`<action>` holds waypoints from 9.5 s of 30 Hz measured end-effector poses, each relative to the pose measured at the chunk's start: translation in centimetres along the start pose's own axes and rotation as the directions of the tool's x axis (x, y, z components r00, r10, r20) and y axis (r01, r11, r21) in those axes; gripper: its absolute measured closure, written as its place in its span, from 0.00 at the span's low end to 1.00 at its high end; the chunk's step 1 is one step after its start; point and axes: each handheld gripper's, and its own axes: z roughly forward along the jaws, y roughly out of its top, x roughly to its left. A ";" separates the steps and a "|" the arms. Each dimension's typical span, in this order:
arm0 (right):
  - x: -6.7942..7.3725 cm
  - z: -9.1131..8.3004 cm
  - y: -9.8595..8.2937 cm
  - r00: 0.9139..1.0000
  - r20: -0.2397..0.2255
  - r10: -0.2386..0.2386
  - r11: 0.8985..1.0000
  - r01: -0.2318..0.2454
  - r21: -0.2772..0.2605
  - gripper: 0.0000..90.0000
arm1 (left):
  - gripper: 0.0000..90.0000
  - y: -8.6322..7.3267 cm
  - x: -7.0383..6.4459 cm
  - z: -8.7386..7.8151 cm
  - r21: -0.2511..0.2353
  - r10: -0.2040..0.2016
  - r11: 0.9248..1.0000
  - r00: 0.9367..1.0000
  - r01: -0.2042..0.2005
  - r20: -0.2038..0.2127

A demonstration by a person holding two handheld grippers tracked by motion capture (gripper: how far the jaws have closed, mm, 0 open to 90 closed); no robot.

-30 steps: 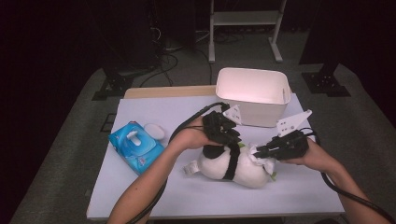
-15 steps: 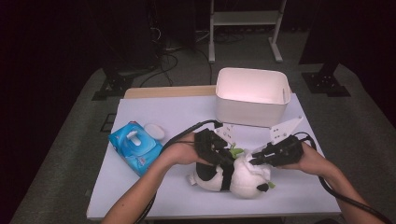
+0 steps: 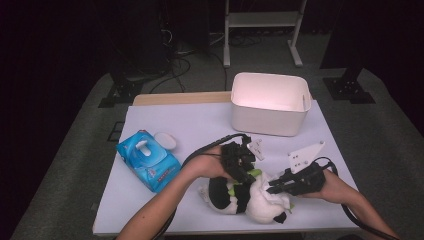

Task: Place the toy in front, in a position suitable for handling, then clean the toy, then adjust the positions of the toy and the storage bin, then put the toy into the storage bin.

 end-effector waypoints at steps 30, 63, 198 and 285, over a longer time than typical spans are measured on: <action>-1.7 -1.4 0.6 0.997 0.079 0.006 1.000 -0.006 -0.003 0.90 | 0.81 -0.5 0.4 -2.0 -0.156 -0.077 0.986 0.987 0.054 -0.144; -1.6 -7.7 -11.3 0.896 0.322 0.306 0.939 -0.339 0.050 0.75 | 0.55 -4.3 -1.1 -4.7 -0.241 -0.127 0.967 0.980 0.088 -0.153; -21.6 -0.5 9.9 0.961 0.276 -0.006 0.940 -0.089 0.329 0.75 | 0.12 -17.2 -1.8 -9.9 -0.337 -0.407 0.889 0.872 0.310 -0.271; -11.6 5.7 13.2 0.995 0.040 -0.089 0.961 0.076 0.265 0.83 | 0.11 -17.1 -2.4 -9.2 -0.329 -0.393 0.893 0.889 0.307 -0.236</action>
